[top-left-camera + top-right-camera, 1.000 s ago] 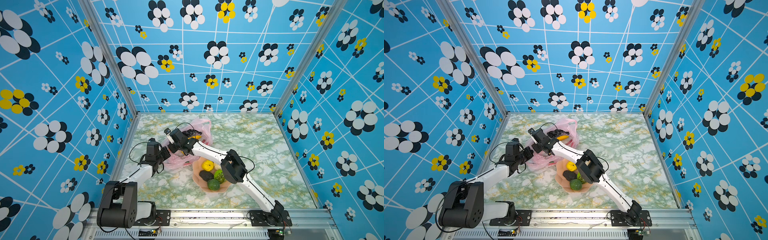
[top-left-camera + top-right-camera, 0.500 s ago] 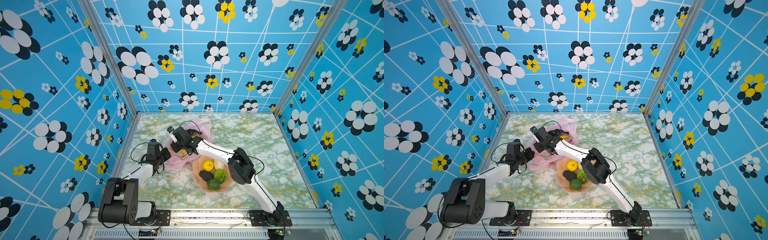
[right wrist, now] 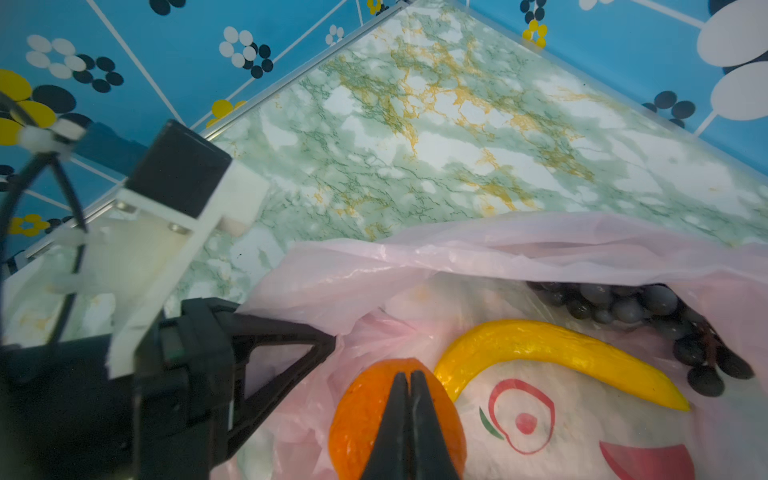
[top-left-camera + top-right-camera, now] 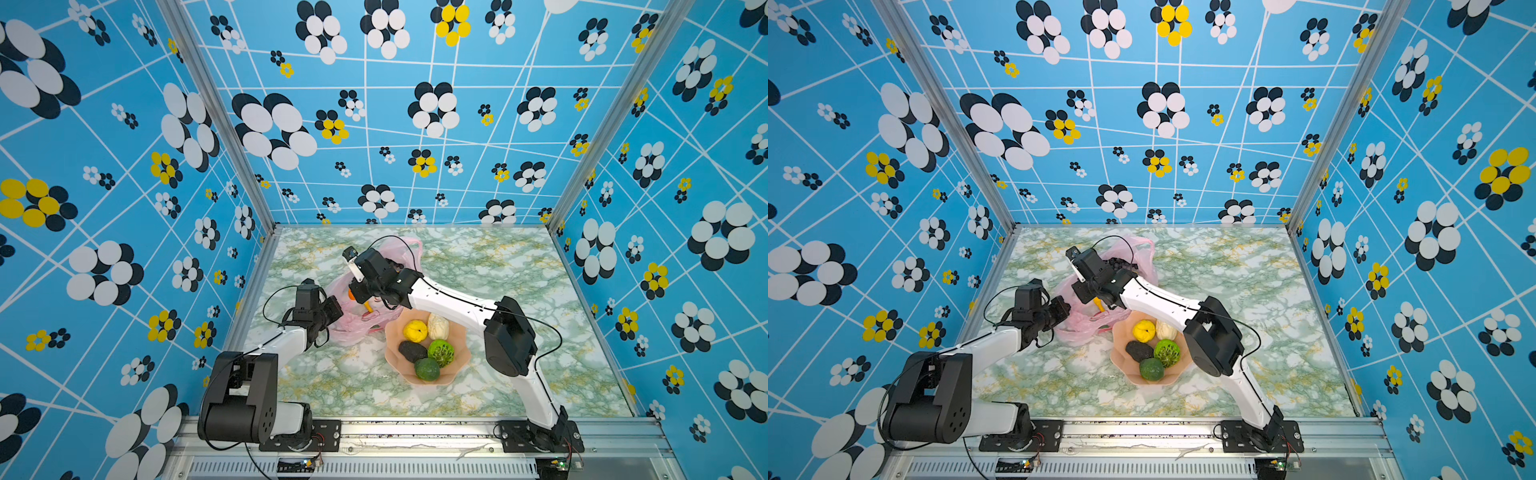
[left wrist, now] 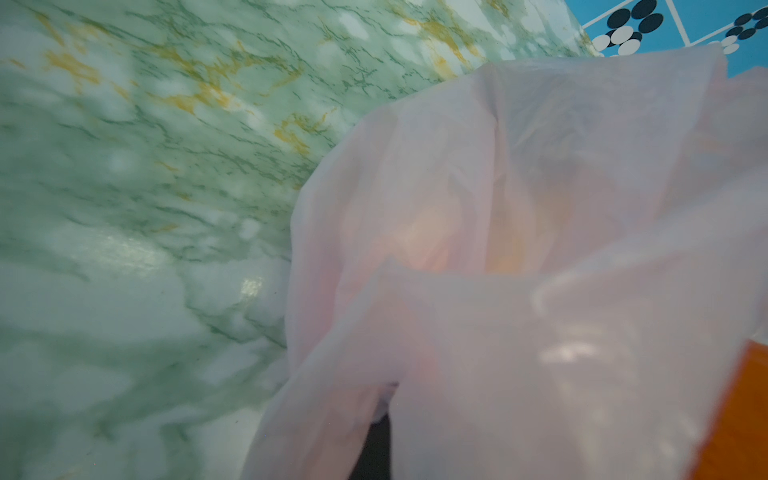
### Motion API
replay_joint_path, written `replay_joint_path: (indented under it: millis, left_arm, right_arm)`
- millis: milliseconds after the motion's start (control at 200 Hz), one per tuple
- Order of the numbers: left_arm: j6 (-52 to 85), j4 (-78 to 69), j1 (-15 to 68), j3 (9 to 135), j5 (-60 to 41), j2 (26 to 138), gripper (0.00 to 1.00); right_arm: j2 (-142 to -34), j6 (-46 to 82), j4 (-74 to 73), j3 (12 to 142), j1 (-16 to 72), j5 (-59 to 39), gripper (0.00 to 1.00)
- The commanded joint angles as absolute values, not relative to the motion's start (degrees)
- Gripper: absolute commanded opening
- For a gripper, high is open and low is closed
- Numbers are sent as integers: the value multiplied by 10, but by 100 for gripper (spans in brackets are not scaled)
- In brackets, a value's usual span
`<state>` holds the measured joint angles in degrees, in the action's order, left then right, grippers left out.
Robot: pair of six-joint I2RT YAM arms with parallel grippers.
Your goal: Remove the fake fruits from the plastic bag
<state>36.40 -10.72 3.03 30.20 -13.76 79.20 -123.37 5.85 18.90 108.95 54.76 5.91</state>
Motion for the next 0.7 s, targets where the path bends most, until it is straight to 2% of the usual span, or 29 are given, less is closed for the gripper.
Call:
replay_joint_path:
  millis: [0,315,695]
  left_arm:
    - [352,-94,33,321,-141,796,0]
    - [352,-91,36,322,-142,792,0]
    - [351,-91,38,323,-140,795,0]
  right_arm:
    - [-1167,70,228,1060,556,79,0]
    - [-1024,82,299,944,572,118,0]
    - [-929,138,358,800,584,136,0]
